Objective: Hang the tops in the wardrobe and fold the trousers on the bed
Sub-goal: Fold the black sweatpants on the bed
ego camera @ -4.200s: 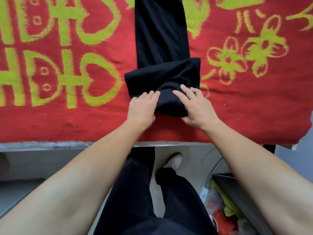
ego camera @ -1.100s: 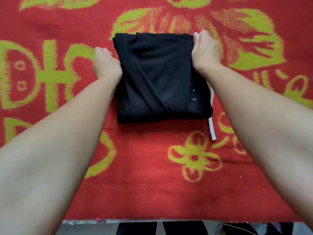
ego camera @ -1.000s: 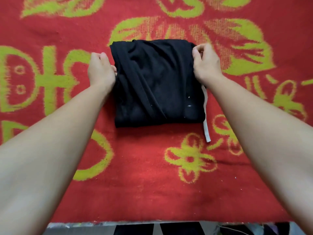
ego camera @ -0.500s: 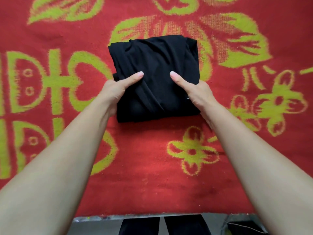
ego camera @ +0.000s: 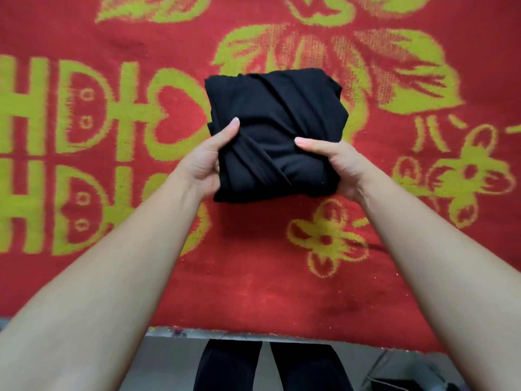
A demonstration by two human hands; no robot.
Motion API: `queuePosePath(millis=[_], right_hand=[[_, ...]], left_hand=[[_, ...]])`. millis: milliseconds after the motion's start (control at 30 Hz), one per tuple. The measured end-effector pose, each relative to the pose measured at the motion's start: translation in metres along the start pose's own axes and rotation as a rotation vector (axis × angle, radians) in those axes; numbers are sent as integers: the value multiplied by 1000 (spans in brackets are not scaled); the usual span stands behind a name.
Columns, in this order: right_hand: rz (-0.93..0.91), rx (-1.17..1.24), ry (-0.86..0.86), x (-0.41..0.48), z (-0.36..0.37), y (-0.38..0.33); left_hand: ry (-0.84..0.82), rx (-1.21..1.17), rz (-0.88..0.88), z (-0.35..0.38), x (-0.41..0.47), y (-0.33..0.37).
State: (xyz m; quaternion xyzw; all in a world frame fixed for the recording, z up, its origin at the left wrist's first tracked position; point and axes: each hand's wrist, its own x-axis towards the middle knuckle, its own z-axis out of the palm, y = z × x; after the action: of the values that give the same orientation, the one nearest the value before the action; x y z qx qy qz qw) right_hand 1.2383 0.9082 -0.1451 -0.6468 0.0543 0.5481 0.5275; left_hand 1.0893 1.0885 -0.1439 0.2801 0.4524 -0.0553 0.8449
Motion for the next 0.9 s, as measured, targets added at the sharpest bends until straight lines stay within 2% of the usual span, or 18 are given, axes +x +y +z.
queuePosePath(millis=[167,333,633,767,900], right_hand=[[-34,-62,-59,-68,4,-39],[-164,-168,-223,-146,59,-101],[-387,-360,-606,-296,230,-170],[-469,-449,-777,-384,321,-164],[-521,-514,-923,-484,410,-122]], left_hand=[[-5,-24,94,12,-91,12],[124,-88,307,28,-215,41],[385,-357,629,3,-462,61],[552,-418,802,-30,-583,40],[681,-482,933,-74,-709,-16]])
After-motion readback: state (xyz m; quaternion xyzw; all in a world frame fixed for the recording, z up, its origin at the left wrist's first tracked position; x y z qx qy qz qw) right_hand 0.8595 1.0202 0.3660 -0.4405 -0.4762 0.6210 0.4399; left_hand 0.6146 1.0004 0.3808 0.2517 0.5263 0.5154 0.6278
